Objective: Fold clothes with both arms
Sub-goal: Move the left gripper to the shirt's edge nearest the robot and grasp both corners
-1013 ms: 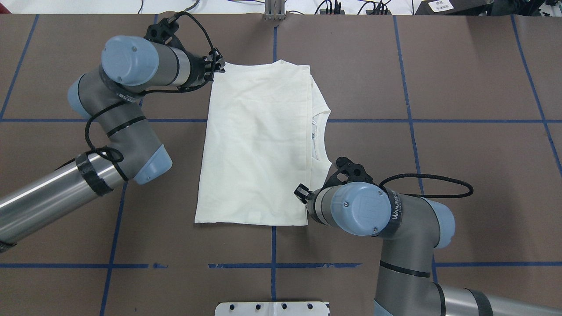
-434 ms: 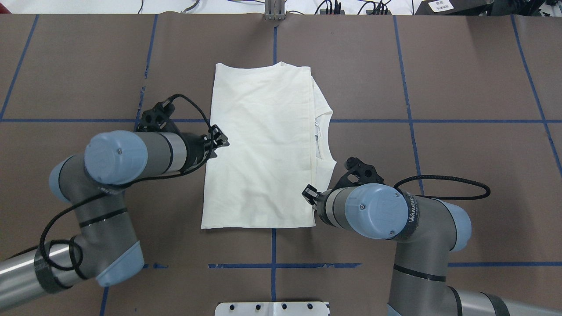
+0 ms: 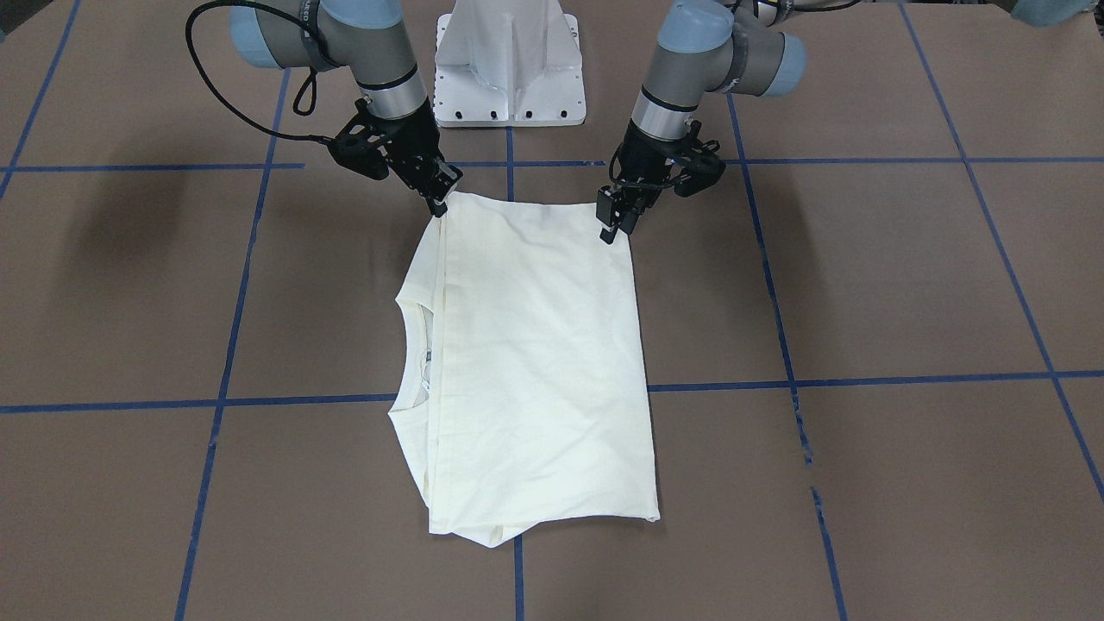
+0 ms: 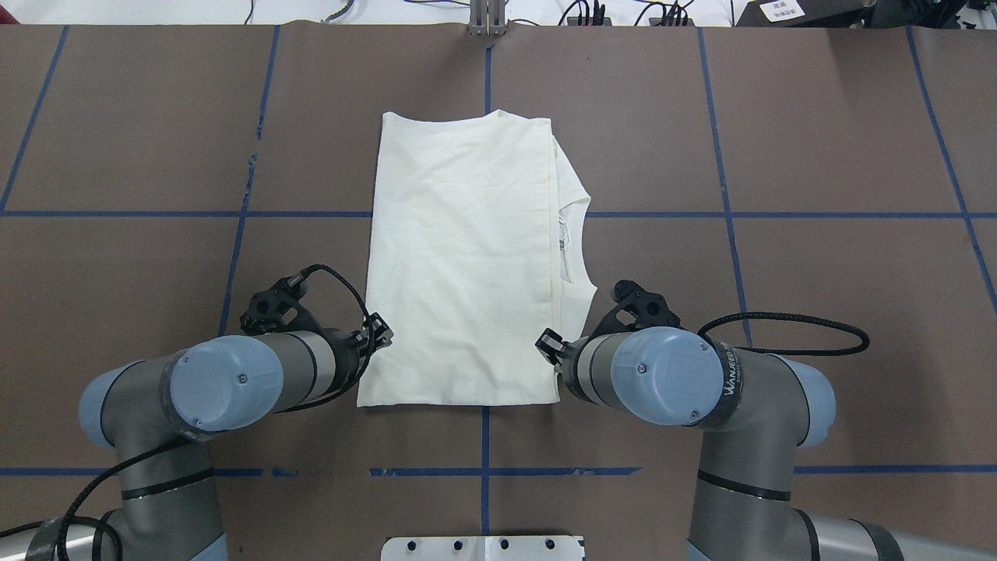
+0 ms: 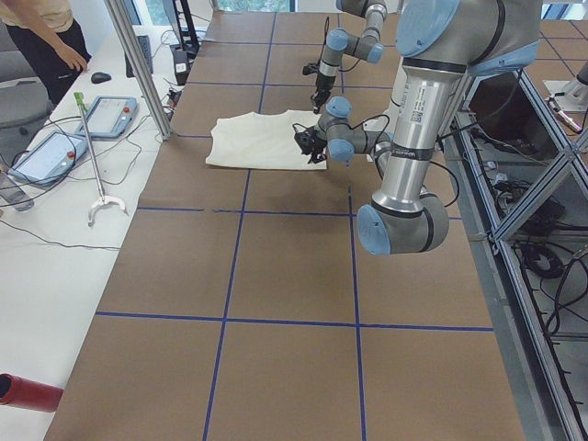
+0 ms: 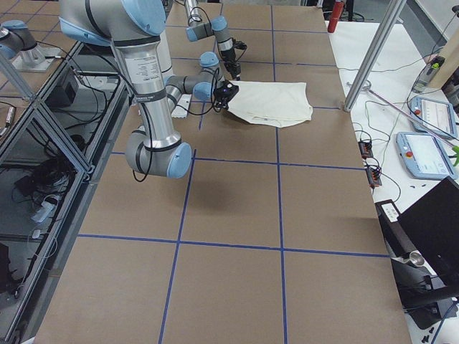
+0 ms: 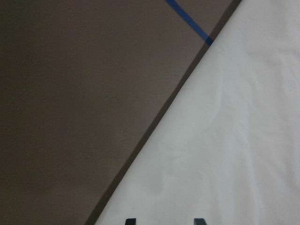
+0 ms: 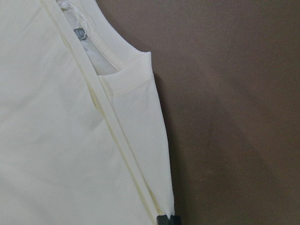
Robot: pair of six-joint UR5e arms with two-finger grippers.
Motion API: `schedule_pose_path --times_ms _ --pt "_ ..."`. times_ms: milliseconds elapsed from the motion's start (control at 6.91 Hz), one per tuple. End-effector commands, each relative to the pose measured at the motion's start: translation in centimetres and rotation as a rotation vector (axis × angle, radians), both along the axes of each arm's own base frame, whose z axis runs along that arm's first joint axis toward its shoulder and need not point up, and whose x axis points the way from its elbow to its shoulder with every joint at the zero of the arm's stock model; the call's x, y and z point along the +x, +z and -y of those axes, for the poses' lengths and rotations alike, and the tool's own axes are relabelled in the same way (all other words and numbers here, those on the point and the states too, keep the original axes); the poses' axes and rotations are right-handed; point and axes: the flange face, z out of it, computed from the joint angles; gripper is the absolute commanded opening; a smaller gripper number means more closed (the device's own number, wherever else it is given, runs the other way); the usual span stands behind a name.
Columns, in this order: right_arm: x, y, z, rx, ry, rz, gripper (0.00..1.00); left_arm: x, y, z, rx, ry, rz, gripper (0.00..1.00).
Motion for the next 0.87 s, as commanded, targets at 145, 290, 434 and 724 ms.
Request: schedule_pose_path --times_ms 145,290,434,724 --pt "0.0 0.0 0.0 0.001 0.001 0.000 0.00 0.6 0.0 -3.2 -0.046 0.047 0.094 0.57" --pt "0.0 -0.1 0.0 0.001 0.001 0.001 0.00 1.8 0.3 -4.8 -0.076 0.058 0.091 0.58" --pt "0.0 -0.1 0.0 0.003 0.002 0.003 0.00 2.0 0.4 -5.1 -0.078 0.062 0.094 0.58" --pt "0.0 0.0 0.0 0.002 0.002 0.000 0.00 2.2 0.3 -5.2 -0.077 0.063 0.093 0.58"
